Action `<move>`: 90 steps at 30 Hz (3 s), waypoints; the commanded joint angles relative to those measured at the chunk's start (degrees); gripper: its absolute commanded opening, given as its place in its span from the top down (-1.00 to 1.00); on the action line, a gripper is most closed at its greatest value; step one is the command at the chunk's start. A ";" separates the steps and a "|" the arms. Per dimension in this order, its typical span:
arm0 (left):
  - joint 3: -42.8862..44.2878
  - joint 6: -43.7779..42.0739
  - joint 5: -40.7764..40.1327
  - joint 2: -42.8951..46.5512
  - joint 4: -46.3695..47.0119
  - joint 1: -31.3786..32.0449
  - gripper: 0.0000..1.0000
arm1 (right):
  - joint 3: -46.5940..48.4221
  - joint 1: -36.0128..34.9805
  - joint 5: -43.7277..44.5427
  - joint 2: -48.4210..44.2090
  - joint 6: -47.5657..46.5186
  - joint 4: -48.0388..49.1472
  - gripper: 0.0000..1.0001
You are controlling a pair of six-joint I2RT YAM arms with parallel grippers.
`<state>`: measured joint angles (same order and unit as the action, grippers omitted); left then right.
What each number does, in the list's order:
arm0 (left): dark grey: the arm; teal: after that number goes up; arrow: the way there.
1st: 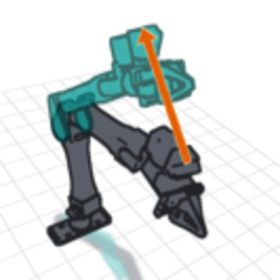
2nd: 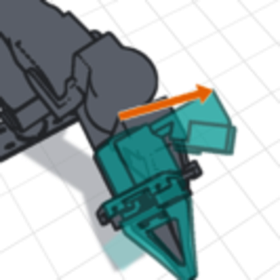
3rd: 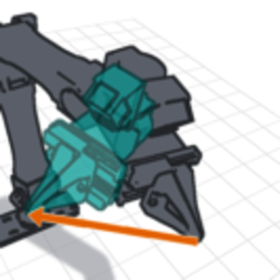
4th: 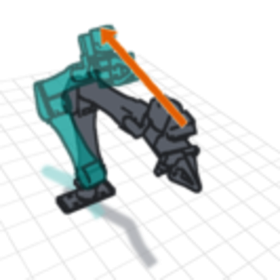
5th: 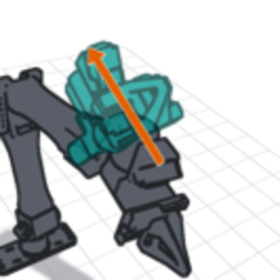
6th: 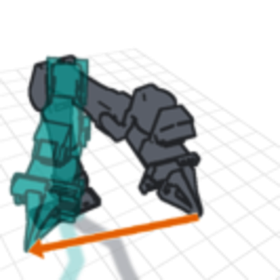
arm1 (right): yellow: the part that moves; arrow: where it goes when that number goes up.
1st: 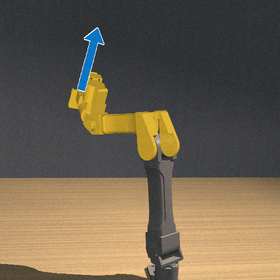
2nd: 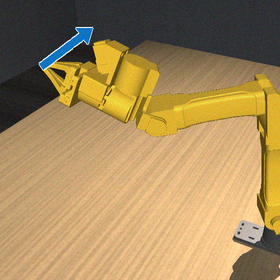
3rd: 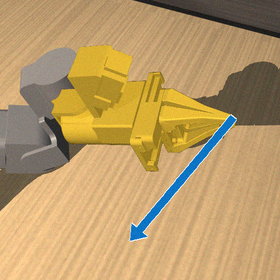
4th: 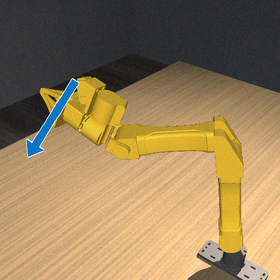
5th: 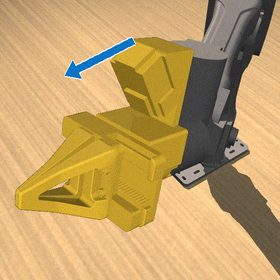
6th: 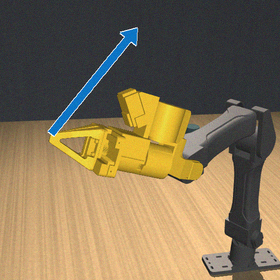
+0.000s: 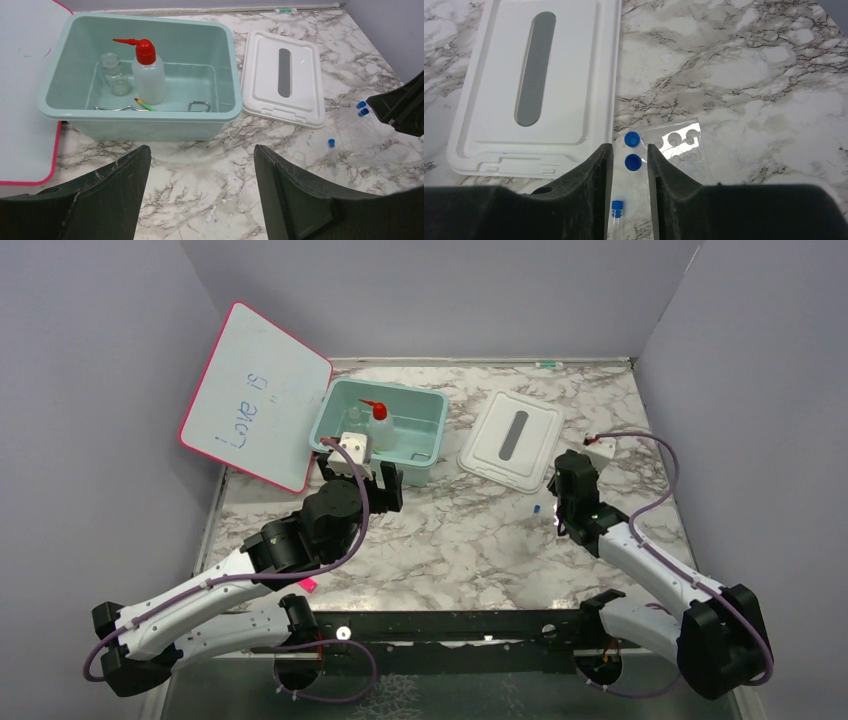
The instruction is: Organize the chemistry lab equipment
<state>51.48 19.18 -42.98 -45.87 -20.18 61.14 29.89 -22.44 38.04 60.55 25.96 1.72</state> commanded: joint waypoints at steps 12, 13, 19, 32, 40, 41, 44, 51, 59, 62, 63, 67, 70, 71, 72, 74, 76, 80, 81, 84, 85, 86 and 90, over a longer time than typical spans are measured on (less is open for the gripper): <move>-0.23 -0.71 5.54 -0.60 2.16 0.03 -0.63 | 16.13 0.01 -16.49 2.76 6.91 -30.80 0.26; -0.13 -1.06 6.74 -0.76 2.48 0.03 -0.64 | 16.50 -0.08 -18.15 2.74 5.97 -31.75 0.26; 0.69 -1.21 12.63 -2.91 2.74 0.03 -0.78 | 15.02 -0.44 -22.09 2.92 5.60 -34.08 0.24; -0.65 -1.38 15.72 -3.39 4.37 0.03 -0.87 | 10.97 -0.67 -20.80 15.86 10.80 -25.05 0.26; -1.11 -1.51 15.52 -4.15 4.78 0.03 -0.87 | 10.08 -0.68 -18.00 20.73 13.70 -22.37 0.38; -1.12 -1.50 15.48 -4.23 4.80 0.03 -0.87 | 10.05 -0.68 -17.98 21.31 13.99 -22.19 0.39; -1.12 -1.50 15.22 -4.14 4.87 0.03 -0.87 | 10.01 -0.68 -17.49 22.80 14.84 -22.19 0.42; -1.22 -1.33 15.84 -4.51 5.02 0.03 -0.87 | 8.66 -0.73 -19.88 23.01 13.90 -18.85 0.74; -3.12 6.42 26.63 -8.01 9.45 0.03 -0.95 | 4.20 -0.82 -32.98 7.56 14.39 -10.37 0.79; -3.67 9.01 34.06 -10.66 13.78 0.03 -0.97 | 3.77 -0.84 -37.24 1.68 16.35 -9.63 0.79; -3.67 10.05 35.63 -11.39 14.90 0.03 -0.97 | 3.75 -0.78 -39.05 0.00 17.20 -9.54 0.79; -4.41 14.70 41.44 -14.59 22.55 0.03 -0.97 | 3.98 -0.84 -44.19 -5.76 20.24 -9.08 0.79; -4.54 19.85 42.90 -17.80 27.90 0.03 -0.93 | 4.37 -0.84 -48.28 -9.07 23.28 -9.09 0.78; -3.96 21.70 42.85 -19.22 27.96 0.03 -0.86 | 4.32 -0.85 -49.84 -10.11 24.30 -8.72 0.78; -3.18 23.72 42.34 -20.60 27.56 0.03 -0.80 | 4.23 -0.78 -51.28 -11.16 25.41 -8.32 0.78; -1.86 26.83 42.12 -23.23 27.58 0.03 -0.65 | 4.00 -0.79 -53.72 -12.95 27.93 -7.18 0.78; -1.42 29.11 42.85 -25.36 28.91 0.07 -0.50 | 4.10 -0.79 -55.48 -14.41 29.65 -6.48 0.78; -1.78 30.43 42.89 -27.43 32.23 0.11 -0.23 | 4.45 -0.80 -58.11 -15.79 30.72 -6.53 0.77; -1.37 29.80 43.62 -27.78 32.91 0.11 -0.17 | 4.66 -0.80 -58.86 -15.86 30.82 -6.59 0.77; -0.09 28.09 45.84 -28.18 34.15 0.11 -0.04 | 4.84 -0.85 -60.29 -15.90 31.03 -6.91 0.77; 0.00 27.92 45.88 -28.18 34.58 0.09 -0.02 | 4.84 -0.83 -60.55 -16.00 31.11 -7.09 0.77; 0.17 27.71 45.88 -28.12 34.65 0.09 0.01 | 4.72 -0.84 -60.76 -16.18 31.17 -7.16 0.77; 1.10 26.60 44.09 -28.96 32.49 0.11 0.12 | 4.74 -0.77 -61.37 -17.15 31.26 -7.16 0.77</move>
<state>50.19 47.09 0.78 -74.13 10.68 61.14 34.00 -22.94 -20.34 44.93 56.42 -6.48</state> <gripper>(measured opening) 0.467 0.165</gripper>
